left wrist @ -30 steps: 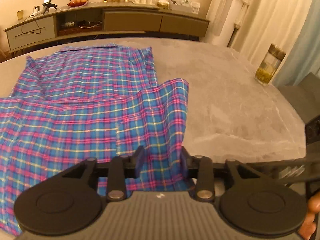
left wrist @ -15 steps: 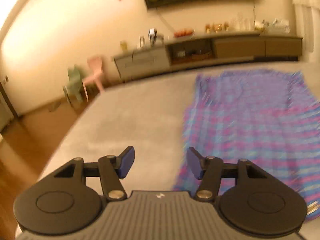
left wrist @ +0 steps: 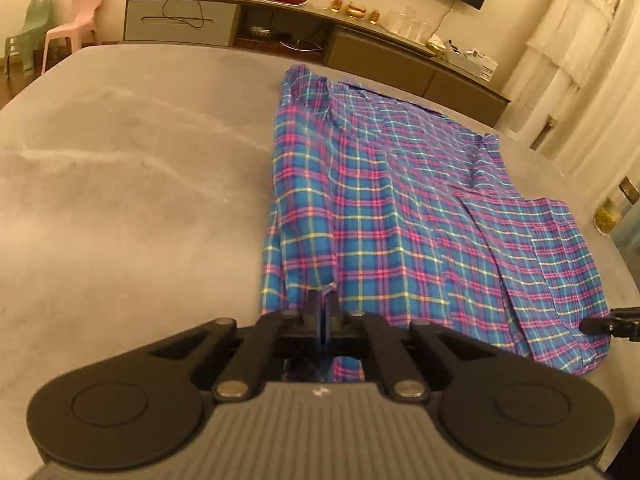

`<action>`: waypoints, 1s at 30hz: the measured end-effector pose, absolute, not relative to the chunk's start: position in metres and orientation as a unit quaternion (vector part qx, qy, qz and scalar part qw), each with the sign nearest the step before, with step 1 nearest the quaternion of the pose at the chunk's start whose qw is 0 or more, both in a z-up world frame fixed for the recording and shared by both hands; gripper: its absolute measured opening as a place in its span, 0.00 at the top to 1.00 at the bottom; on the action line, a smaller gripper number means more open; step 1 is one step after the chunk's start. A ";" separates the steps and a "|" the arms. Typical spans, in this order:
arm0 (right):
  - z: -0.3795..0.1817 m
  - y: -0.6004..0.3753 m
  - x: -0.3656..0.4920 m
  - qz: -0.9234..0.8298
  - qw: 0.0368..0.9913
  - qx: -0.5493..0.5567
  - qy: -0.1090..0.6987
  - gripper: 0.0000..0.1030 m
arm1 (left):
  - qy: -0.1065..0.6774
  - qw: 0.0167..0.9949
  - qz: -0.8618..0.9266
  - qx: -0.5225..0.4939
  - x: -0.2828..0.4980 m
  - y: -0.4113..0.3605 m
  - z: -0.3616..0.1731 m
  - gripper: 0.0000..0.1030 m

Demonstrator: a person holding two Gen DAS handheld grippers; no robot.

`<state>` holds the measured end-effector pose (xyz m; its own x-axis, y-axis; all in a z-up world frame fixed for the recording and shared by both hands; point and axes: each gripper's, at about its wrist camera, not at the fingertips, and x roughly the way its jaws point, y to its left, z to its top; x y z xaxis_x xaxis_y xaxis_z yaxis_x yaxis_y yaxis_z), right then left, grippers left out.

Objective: Fold clothes

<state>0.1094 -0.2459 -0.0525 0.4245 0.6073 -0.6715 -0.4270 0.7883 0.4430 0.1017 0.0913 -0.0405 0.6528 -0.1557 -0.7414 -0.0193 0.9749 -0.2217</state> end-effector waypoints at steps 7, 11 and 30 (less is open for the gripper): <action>-0.029 -0.238 0.149 0.295 0.860 0.088 0.406 0.20 | 0.381 0.919 0.038 0.095 0.143 0.052 -0.019 0.29; -0.043 -0.232 0.182 0.262 0.875 0.079 0.399 0.56 | 0.406 0.908 0.003 0.101 0.180 0.043 -0.040 0.88; -0.075 -0.272 0.189 0.284 0.806 0.255 0.452 0.98 | 0.427 0.858 -0.187 -0.216 0.172 0.137 -0.052 0.98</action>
<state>0.1889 -0.2722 -0.0754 0.4296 0.6886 -0.5842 -0.2272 0.7085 0.6681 0.1719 0.1368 -0.0525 0.5649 -0.5055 -0.6522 0.1366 0.8368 -0.5302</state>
